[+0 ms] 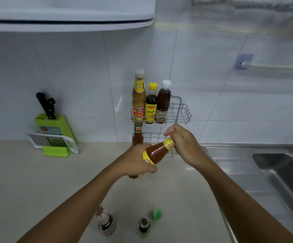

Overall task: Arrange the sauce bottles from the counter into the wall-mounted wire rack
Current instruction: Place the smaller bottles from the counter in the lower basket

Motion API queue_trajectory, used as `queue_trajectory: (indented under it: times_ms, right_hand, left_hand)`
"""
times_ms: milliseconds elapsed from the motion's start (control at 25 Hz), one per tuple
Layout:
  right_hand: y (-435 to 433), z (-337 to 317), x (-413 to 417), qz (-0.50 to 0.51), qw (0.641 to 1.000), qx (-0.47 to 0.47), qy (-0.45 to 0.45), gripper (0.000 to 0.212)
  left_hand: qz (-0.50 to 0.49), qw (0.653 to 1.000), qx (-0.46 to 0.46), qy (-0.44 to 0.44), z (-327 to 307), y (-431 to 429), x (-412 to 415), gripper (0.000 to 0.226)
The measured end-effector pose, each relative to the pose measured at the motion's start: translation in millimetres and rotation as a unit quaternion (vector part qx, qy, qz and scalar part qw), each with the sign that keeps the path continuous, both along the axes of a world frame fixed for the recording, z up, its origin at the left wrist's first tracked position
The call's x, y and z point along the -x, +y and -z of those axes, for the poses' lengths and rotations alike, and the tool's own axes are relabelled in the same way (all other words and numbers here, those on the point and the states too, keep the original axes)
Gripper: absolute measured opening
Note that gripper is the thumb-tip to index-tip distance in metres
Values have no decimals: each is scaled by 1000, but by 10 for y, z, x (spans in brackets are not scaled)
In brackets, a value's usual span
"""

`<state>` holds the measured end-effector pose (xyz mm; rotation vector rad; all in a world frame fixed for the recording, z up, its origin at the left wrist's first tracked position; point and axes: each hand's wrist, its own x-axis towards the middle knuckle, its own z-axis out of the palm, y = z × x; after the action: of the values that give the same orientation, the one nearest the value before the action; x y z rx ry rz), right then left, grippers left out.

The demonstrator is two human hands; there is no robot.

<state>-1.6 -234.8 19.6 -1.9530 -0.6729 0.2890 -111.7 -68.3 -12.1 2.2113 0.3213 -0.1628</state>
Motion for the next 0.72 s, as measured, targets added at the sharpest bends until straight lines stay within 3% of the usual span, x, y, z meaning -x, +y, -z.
queue_trajectory:
  times_ms: [40, 80, 120, 200, 240, 280, 320, 400, 440, 520, 600, 720]
  right_hand:
    - [-21, -16, -1, -35, 997, -15, -72, 26]
    - [-24, -17, -2, -56, 993, -27, -101, 27]
    - [-2, 13, -8, -50, 993, -23, -102, 28]
    - [62, 140, -67, 26, 998, 26, -55, 31]
    - [94, 190, -90, 73, 996, 42, 21, 32]
    - [115, 217, -86, 102, 987, 25, 125, 31]
    - [121, 236, -84, 108, 970, -17, 219, 28]
    - [94, 287, -64, 68, 935, -131, 322, 23]
    - [75, 345, -49, 34, 932, -164, 322, 26]
    - [69, 471, -38, -35, 957, -141, 252, 31]
    - [123, 589, -93, -54, 977, -93, 185, 22]
    - [222, 788, -307, 27, 984, -89, 150, 23]
  left_hand:
    - [25, 993, 111, 35, -24, 5, -8, 46]
    - [43, 988, 141, 43, -28, 7, -20, 43]
    - [36, 994, 103, 30, -7, -11, -30, 42]
    - [-19, 986, -163, -34, 31, -69, -75, 52]
    - [-38, 948, -307, -80, 71, -101, -98, 55]
    - [-45, 911, -391, -119, 91, -143, -107, 56]
    - [-45, 902, -408, -136, 123, -152, -135, 56]
    - [-50, 947, -304, -89, 135, -97, -190, 60]
    - [-52, 976, -206, -54, 154, -61, -232, 63]
    - [-35, 996, -71, -37, 228, 2, -337, 64]
    - [-12, 999, -22, -40, 312, 73, -438, 68]
    - [-15, 1000, -8, -4, 471, 289, -571, 82]
